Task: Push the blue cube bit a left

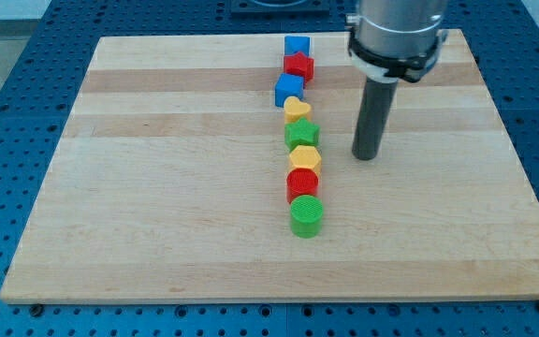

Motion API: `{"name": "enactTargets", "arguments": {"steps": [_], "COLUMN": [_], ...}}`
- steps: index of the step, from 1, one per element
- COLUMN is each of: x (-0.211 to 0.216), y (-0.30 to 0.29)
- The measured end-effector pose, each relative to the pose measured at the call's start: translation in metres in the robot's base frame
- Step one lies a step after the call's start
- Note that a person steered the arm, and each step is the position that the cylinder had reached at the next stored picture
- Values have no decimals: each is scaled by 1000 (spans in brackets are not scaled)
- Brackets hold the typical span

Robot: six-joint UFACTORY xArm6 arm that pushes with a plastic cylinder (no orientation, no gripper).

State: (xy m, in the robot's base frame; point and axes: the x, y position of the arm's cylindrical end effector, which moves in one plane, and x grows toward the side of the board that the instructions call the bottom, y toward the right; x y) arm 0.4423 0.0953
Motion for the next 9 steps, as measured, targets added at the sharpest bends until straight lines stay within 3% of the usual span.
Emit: {"name": "enactTargets", "arguments": {"steps": [5,7,9], "x": [11,65,68], "y": [-5,-8,26]}}
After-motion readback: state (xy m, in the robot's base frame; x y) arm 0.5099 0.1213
